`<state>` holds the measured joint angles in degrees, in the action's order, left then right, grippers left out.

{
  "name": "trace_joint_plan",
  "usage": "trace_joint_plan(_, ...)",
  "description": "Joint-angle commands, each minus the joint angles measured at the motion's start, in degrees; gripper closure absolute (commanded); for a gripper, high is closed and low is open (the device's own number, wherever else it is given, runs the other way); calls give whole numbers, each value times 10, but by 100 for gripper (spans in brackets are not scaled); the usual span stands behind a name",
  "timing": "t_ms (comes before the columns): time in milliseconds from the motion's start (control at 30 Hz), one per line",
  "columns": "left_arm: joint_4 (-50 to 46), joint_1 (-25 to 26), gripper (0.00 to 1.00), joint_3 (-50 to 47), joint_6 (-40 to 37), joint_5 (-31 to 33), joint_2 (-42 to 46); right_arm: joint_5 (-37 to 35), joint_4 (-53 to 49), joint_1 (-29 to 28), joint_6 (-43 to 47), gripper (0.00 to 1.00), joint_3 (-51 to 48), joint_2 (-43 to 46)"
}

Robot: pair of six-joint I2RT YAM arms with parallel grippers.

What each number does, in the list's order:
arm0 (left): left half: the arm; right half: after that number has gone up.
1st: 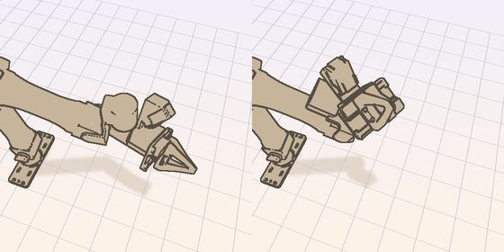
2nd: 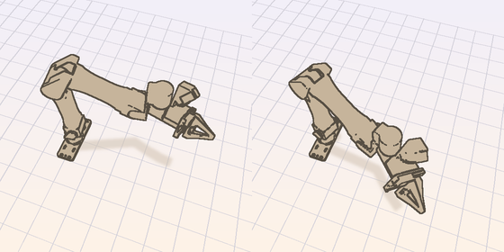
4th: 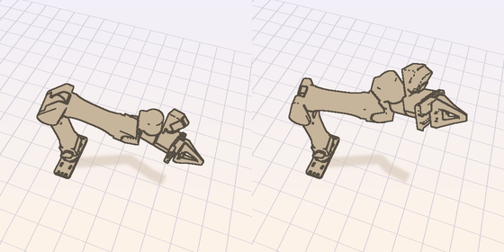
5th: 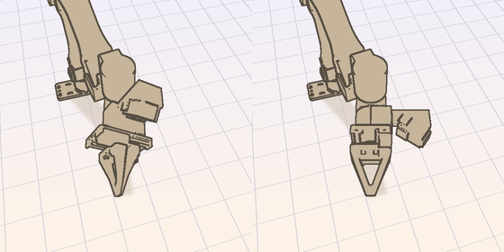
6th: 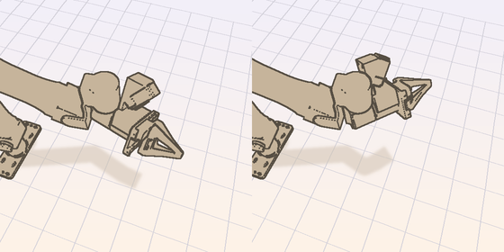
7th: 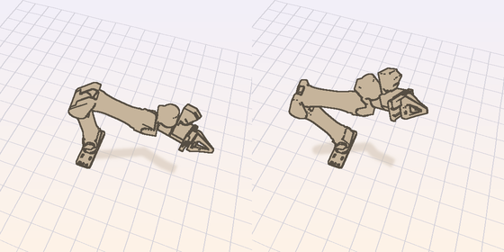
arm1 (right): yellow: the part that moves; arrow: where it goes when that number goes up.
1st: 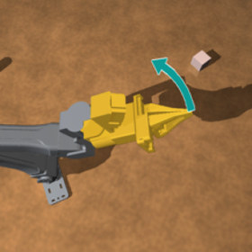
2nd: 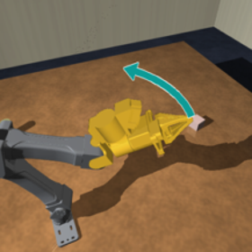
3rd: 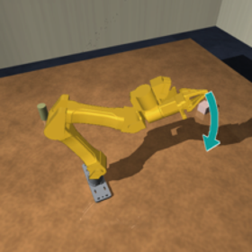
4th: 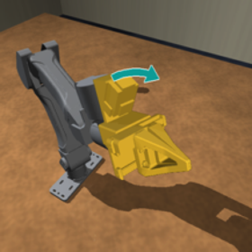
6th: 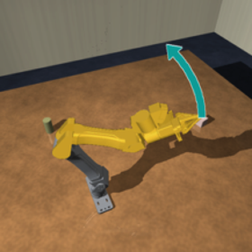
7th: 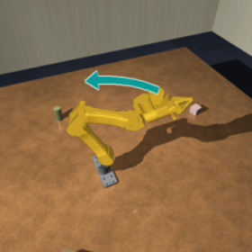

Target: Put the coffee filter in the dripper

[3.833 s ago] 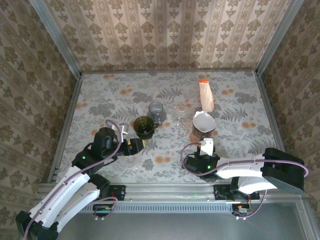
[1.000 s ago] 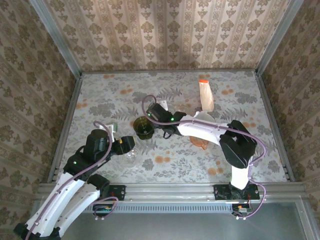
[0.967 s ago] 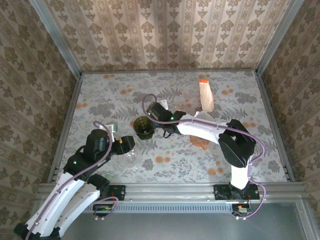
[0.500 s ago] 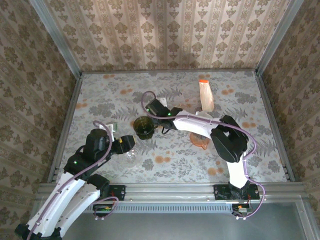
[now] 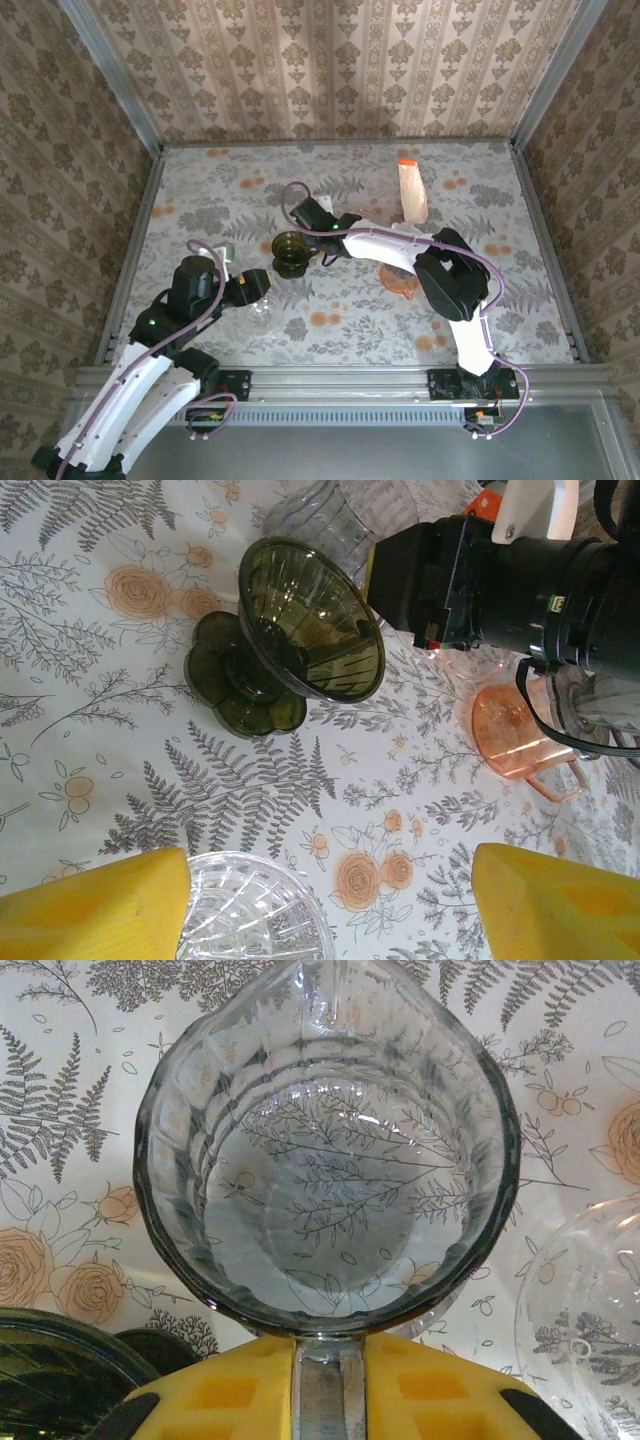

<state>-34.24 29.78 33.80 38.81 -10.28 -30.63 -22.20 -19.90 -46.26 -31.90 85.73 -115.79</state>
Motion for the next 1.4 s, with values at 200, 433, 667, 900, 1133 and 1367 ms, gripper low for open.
trace_joint_plan(200,5,-8,24,0,2,-12,1,-22,-17,-2,35,89,19,11)
trace_joint_plan(433,6,-9,24,1,0,-15,3,-47,1,-4,82,100,21,60)
trace_joint_plan(667,10,-13,24,3,0,-17,6,-51,4,-27,114,100,5,150)
trace_joint_plan(900,8,-17,23,3,-2,-17,12,-25,-66,-84,94,100,-70,280)
trace_joint_plan(1133,8,-23,23,5,-4,-22,16,28,-141,-161,54,98,-206,425)
trace_joint_plan(1367,21,-27,23,-1,1,-27,10,49,-111,-213,-1,97,-355,483)
